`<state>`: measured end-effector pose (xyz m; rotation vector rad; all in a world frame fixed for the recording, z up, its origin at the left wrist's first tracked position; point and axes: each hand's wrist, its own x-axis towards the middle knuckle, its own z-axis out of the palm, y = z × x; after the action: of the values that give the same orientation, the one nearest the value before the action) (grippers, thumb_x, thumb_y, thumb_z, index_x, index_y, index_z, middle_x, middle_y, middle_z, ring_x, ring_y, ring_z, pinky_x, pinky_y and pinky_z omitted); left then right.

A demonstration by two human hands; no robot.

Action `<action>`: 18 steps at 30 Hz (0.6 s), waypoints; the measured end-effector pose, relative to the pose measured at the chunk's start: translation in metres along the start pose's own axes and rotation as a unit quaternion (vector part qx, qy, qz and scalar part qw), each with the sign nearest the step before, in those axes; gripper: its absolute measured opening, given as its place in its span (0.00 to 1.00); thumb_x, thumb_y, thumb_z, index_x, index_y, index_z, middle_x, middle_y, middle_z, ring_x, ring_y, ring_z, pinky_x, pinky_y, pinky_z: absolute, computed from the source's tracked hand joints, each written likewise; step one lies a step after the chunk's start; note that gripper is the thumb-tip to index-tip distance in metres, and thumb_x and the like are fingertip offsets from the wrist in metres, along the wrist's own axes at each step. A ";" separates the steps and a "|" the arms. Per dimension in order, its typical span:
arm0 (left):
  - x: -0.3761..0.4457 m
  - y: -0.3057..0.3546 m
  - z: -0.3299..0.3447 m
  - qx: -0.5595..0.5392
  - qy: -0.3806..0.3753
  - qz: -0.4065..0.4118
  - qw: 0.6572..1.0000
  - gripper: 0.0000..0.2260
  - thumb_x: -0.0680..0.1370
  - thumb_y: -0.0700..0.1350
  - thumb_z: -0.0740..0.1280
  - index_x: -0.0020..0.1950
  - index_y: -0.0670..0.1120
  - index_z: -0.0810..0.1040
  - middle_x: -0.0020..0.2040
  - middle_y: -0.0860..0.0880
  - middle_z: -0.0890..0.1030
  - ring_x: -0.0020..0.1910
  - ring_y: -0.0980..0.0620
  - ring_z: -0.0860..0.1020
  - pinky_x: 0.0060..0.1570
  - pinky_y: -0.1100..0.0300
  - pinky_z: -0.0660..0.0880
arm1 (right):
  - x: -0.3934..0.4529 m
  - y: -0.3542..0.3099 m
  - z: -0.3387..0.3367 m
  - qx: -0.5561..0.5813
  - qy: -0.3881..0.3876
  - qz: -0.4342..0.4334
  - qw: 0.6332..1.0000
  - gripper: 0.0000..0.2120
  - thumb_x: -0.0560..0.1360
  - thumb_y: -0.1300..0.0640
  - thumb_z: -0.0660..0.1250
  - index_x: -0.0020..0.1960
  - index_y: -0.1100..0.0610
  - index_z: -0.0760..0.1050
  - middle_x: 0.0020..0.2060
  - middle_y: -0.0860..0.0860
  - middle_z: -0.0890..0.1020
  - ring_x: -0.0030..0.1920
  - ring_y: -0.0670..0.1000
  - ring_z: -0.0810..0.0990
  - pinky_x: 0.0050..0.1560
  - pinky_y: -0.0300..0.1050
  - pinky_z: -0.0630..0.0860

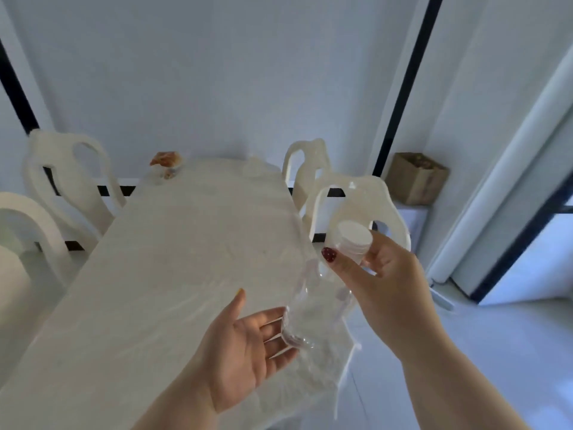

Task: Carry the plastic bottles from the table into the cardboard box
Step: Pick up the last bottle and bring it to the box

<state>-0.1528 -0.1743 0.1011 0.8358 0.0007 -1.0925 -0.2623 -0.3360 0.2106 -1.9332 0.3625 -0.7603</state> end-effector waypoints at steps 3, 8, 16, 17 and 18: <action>0.020 -0.037 0.043 0.020 -0.021 -0.028 0.999 0.37 0.75 0.65 0.58 0.69 0.35 0.73 0.67 0.35 0.79 0.70 0.36 0.74 0.70 0.42 0.68 | -0.012 0.014 -0.058 -0.011 0.016 0.014 1.000 0.07 0.69 0.45 0.75 0.47 0.43 0.82 0.43 0.36 0.86 0.48 0.39 0.84 0.47 0.38 0.76; 0.074 -0.103 0.125 0.039 -0.049 -0.064 0.996 0.36 0.77 0.65 0.57 0.70 0.35 0.73 0.67 0.35 0.79 0.70 0.35 0.73 0.66 0.43 0.71 | -0.016 0.049 -0.165 -0.050 0.056 0.024 0.997 0.11 0.66 0.42 0.74 0.48 0.42 0.82 0.42 0.34 0.86 0.46 0.36 0.83 0.41 0.29 0.73; 0.185 -0.201 0.272 0.056 -0.060 -0.110 0.991 0.36 0.79 0.66 0.55 0.70 0.36 0.73 0.65 0.34 0.80 0.66 0.35 0.78 0.64 0.44 0.74 | 0.022 0.121 -0.340 -0.113 0.086 0.047 0.989 0.19 0.62 0.35 0.71 0.49 0.42 0.82 0.40 0.37 0.85 0.41 0.39 0.83 0.35 0.30 0.74; 0.201 -0.209 0.292 0.059 -0.062 -0.115 0.990 0.36 0.79 0.66 0.55 0.70 0.36 0.72 0.65 0.34 0.80 0.65 0.35 0.78 0.63 0.44 0.75 | 0.031 0.130 -0.363 -0.117 0.092 0.049 0.988 0.18 0.62 0.35 0.71 0.48 0.42 0.82 0.40 0.37 0.85 0.40 0.39 0.83 0.35 0.31 0.75; 0.215 -0.214 0.308 0.064 -0.064 -0.120 0.989 0.36 0.79 0.66 0.55 0.70 0.36 0.72 0.65 0.34 0.80 0.65 0.35 0.78 0.63 0.44 0.75 | 0.039 0.137 -0.379 -0.123 0.098 0.049 0.986 0.18 0.61 0.35 0.71 0.47 0.42 0.82 0.40 0.37 0.85 0.40 0.39 0.83 0.34 0.31 0.75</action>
<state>-0.3336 -0.5663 0.1060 0.8953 -0.0791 -1.3829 -0.4683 -0.6848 0.2239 -2.0560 0.6946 -0.8760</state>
